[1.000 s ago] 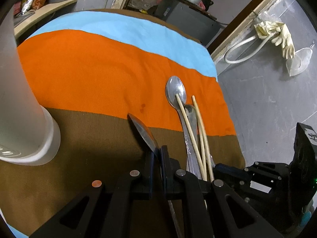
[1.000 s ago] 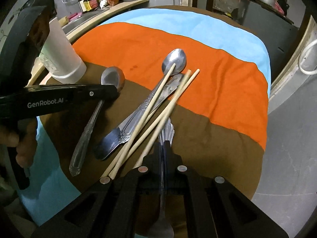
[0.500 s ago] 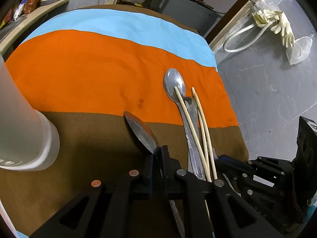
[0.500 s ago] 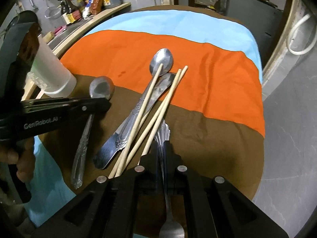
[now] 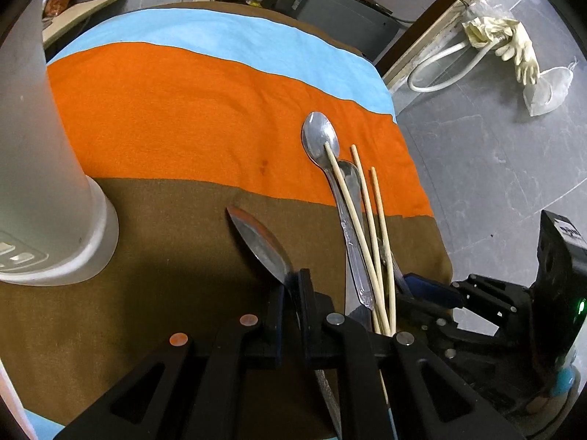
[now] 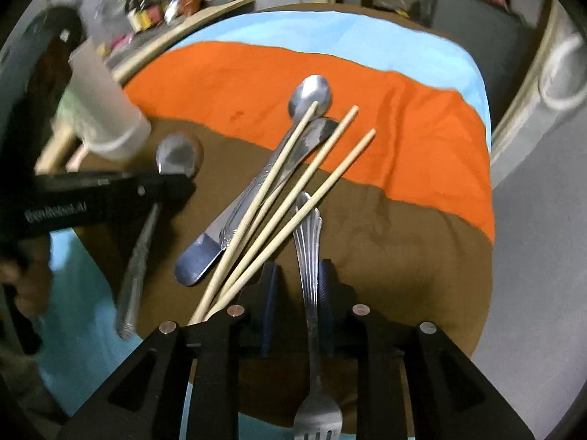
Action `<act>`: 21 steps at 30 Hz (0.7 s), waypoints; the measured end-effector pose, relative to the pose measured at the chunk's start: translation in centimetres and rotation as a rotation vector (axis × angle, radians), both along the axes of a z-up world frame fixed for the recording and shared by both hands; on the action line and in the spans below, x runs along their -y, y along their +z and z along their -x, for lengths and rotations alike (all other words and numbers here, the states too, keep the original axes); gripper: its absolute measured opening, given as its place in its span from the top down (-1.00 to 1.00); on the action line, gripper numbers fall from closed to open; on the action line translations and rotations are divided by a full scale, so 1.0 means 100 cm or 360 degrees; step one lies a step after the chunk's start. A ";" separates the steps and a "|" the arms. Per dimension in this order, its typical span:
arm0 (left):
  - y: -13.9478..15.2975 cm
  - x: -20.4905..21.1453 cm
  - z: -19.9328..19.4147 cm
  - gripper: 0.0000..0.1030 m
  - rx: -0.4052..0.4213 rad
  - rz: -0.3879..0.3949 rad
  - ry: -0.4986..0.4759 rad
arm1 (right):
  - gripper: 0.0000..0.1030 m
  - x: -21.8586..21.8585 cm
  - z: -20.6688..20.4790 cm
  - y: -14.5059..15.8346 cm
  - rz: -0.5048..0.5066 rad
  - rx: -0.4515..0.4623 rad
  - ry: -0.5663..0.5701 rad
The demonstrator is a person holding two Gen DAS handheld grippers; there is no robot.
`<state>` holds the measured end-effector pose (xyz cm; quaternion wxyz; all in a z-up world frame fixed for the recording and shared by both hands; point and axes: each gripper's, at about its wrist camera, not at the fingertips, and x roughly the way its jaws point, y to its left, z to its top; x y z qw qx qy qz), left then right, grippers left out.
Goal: Organize utensils
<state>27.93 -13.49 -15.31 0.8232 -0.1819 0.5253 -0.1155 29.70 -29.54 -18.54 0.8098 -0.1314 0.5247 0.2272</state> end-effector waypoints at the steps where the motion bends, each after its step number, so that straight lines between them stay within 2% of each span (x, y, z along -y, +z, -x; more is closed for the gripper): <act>1: 0.000 0.000 0.000 0.86 0.0000 -0.0001 -0.0002 | 0.62 -0.003 0.001 0.000 0.0037 0.0019 0.0016; 3: 0.001 0.000 0.000 0.86 -0.0001 -0.0002 -0.0007 | 0.62 -0.007 0.002 0.000 0.0083 0.0035 0.0017; 5: 0.002 0.000 0.001 0.86 0.0001 -0.0008 -0.0015 | 0.85 -0.008 0.001 0.001 0.0119 0.0043 -0.0001; 7: 0.003 -0.001 0.003 0.90 0.0006 -0.0010 -0.0025 | 0.84 -0.003 -0.001 0.003 0.0089 0.0016 -0.0036; 11: 0.004 -0.002 0.008 0.90 0.0013 -0.0012 -0.0056 | 0.84 0.019 -0.003 0.006 -0.0061 -0.0068 -0.0139; 15: 0.003 -0.007 0.013 0.90 -0.0001 0.0016 -0.0061 | 0.84 0.057 -0.007 0.005 -0.0405 -0.0243 -0.0388; 18: 0.003 -0.010 0.016 0.90 -0.0013 0.0035 -0.0056 | 0.84 0.076 -0.001 0.007 -0.0557 -0.0273 -0.0517; 21: 0.004 -0.010 0.017 0.91 -0.0009 0.0036 -0.0065 | 0.84 0.082 0.005 0.009 -0.0644 -0.0272 -0.0551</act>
